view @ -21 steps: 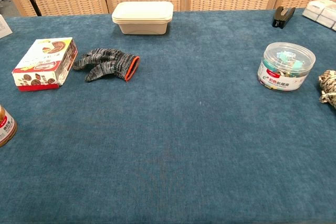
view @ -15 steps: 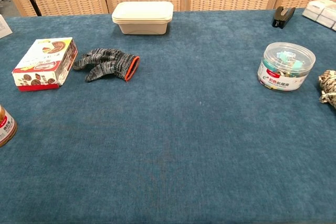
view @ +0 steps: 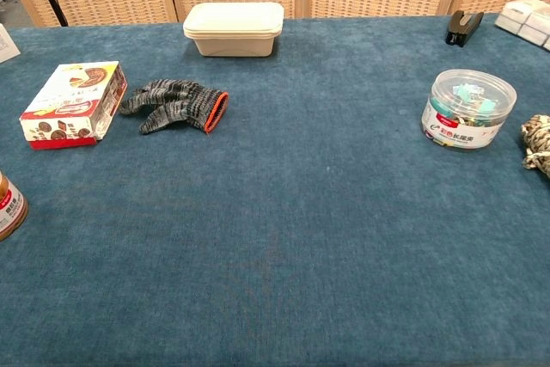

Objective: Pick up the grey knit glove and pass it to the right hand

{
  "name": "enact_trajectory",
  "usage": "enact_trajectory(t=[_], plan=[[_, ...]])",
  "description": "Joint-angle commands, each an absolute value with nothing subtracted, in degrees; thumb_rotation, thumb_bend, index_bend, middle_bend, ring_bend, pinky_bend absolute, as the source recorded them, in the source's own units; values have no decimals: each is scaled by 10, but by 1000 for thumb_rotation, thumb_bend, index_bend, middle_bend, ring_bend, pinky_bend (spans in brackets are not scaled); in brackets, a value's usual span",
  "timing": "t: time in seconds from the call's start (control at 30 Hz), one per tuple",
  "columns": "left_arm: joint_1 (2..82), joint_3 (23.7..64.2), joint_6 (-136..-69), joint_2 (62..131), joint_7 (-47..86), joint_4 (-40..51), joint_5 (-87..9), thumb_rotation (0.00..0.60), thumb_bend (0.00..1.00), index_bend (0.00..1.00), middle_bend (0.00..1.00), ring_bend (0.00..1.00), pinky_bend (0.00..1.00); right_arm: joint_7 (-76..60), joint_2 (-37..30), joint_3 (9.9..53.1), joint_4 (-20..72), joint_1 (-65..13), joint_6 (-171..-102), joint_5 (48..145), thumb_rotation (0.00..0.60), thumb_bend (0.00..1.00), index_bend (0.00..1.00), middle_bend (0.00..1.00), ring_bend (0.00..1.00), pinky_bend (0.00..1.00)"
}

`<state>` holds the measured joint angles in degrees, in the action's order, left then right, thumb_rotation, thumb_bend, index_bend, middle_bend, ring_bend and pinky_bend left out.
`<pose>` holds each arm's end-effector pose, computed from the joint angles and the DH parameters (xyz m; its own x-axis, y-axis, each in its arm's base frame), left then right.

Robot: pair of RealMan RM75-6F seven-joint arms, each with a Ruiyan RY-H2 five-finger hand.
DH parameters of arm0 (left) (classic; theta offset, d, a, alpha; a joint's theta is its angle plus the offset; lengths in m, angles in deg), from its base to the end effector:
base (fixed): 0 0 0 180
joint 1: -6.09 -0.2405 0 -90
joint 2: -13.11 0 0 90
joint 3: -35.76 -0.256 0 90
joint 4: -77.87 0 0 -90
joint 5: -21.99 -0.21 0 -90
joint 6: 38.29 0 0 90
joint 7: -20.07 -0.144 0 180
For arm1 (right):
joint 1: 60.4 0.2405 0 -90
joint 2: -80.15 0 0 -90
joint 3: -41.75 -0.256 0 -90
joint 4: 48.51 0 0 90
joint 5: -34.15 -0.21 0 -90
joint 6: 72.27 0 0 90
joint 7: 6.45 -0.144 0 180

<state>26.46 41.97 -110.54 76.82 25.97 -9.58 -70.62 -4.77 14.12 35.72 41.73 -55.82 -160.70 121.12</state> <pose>-0.2611 0.2715 0.1431 0.4376 0.0541 0.8976 0.8538 -0.3380 -0.3959 -0.3061 -0.1905 0.1666 0.4191 0.1101 0.9012 -0.9058 -0.0180 0.4234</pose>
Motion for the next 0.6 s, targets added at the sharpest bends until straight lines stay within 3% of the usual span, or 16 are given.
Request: enact_trajectory(t=[0.03,0.23,0.6], plan=[[367,459,-997,794,296,-63,-688,600,0,0,0,0,0,-48,140,353,413,-553,-1596,1200,600,111,0,0,0,0],[458,481,-876,858,309,-1,-631,600,0,0,0,0,0,-47,133,346,399,-546,-1575,1175,600,111,0,0,0,0],[550,475,-751,977,338,149,-580,600,0,0,0,0,0,-50,125,338,376,-537,-1543,1138,600,111,0,0,0,0]])
